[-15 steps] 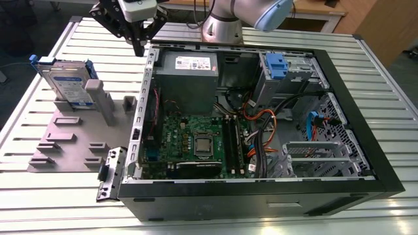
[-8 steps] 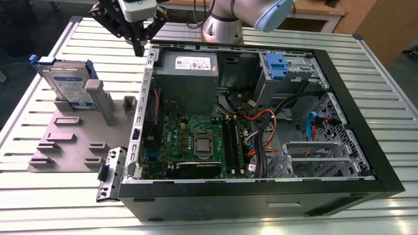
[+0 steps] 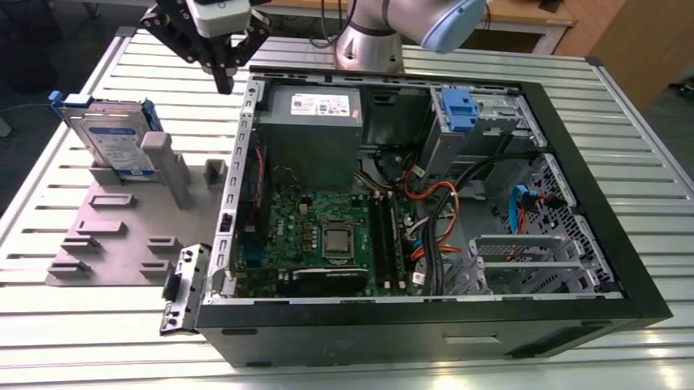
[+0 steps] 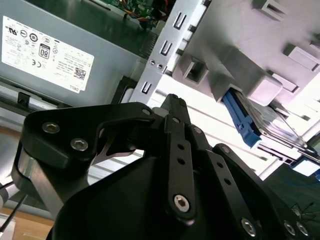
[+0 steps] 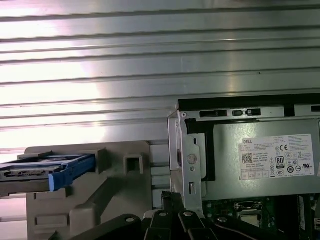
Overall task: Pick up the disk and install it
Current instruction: 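Reach for the disk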
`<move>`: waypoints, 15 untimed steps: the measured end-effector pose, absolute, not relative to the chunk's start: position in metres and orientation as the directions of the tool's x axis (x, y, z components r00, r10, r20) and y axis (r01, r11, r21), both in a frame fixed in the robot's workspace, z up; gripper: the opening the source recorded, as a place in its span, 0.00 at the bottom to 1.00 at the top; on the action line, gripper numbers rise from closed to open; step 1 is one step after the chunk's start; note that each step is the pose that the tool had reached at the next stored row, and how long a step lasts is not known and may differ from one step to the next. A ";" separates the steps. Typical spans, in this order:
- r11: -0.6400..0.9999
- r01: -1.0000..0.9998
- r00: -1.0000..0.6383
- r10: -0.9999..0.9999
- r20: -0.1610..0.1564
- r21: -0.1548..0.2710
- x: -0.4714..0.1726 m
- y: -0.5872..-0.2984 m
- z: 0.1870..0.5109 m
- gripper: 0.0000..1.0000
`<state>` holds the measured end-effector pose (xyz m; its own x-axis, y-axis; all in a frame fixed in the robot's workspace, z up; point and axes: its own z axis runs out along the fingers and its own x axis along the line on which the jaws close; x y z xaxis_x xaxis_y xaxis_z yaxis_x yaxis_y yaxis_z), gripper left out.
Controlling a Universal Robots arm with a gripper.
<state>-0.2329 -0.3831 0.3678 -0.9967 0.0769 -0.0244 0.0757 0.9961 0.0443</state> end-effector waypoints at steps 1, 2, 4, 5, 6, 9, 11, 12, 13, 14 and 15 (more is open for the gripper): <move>0.996 0.076 -0.997 0.077 -0.024 0.044 -0.234 -0.383 0.368 0.11; 0.996 0.076 -0.997 0.077 -0.025 0.044 -0.236 -0.383 0.367 0.11; 0.996 0.076 -0.997 0.078 -0.024 0.044 -0.238 -0.383 0.367 0.11; 0.996 0.077 -0.997 0.078 -0.025 0.044 -0.240 -0.383 0.367 0.11; 0.996 0.077 -0.997 0.078 -0.025 0.044 -0.241 -0.383 0.367 0.11; 0.996 0.078 -0.997 0.079 -0.024 0.044 -0.245 -0.383 0.366 0.11; 0.996 0.078 -0.997 0.079 -0.024 0.044 -0.248 -0.382 0.365 0.11; 0.996 0.078 -0.997 0.079 -0.024 0.044 -0.249 -0.382 0.364 0.11; 0.996 0.078 -0.997 0.080 -0.024 0.044 -0.251 -0.382 0.364 0.11; 0.996 0.079 -0.997 0.080 -0.024 0.044 -0.253 -0.382 0.364 0.11; 0.996 0.079 -0.997 0.080 -0.024 0.044 -0.255 -0.381 0.363 0.11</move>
